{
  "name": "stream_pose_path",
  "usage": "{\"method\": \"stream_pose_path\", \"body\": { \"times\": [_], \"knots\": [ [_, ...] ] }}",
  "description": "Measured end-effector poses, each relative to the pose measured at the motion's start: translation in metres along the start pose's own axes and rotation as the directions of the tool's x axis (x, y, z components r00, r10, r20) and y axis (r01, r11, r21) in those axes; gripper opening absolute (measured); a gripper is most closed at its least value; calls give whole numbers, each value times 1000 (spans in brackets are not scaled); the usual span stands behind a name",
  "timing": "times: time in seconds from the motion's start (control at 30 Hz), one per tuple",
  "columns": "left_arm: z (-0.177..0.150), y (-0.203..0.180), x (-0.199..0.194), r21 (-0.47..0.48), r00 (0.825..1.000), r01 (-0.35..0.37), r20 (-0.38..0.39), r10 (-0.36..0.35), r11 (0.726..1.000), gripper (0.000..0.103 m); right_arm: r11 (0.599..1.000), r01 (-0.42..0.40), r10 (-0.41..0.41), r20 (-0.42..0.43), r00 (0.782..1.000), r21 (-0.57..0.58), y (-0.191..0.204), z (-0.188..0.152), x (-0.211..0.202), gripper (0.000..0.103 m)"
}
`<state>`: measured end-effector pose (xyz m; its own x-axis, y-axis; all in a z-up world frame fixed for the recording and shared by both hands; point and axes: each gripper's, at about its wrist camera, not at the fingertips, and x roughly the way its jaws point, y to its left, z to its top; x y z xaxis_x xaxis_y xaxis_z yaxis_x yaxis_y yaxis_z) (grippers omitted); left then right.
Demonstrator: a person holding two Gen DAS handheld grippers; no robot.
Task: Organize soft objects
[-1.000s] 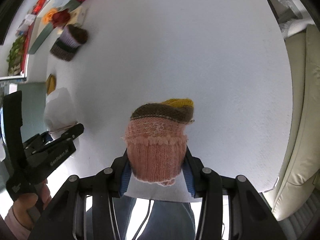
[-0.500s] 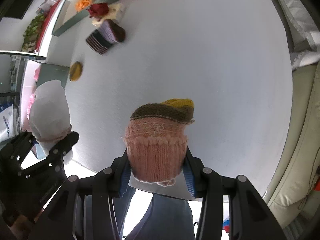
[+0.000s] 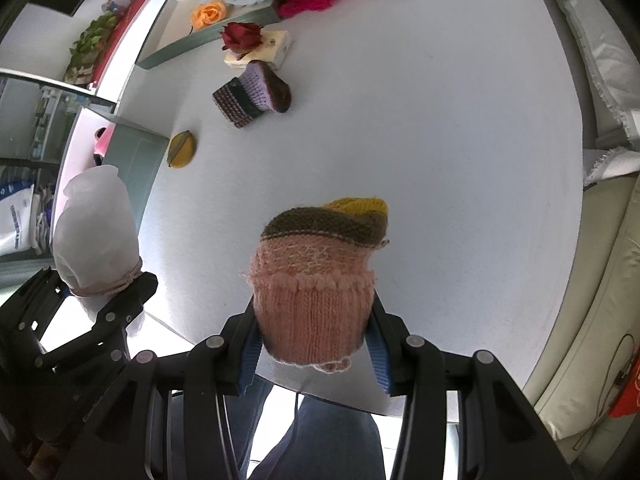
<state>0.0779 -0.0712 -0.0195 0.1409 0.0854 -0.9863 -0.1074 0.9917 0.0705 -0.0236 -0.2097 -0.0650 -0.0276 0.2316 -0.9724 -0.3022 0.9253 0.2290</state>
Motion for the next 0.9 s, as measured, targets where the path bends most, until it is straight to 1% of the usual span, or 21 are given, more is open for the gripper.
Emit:
{"method": "stream_pose_path", "body": {
  "times": [0.27,0.5,0.77,0.9],
  "knots": [
    [-11,10,-3,-35,1000,-15,4,15,999,48,1000,-2,2,-12,1000,-17,7,-1,4,50],
    [-24,28,-6,-68,1000,-19,15,21,998,48,999,0,0,-13,1000,-48,24,0,6,50],
    [-38,60,-4,-93,1000,2,30,1,996,48,997,21,-21,-7,1000,-72,52,1,11,50],
    [-41,77,3,-82,999,18,29,-15,996,48,997,42,-42,1,999,-64,68,-1,15,50]
  ]
}}
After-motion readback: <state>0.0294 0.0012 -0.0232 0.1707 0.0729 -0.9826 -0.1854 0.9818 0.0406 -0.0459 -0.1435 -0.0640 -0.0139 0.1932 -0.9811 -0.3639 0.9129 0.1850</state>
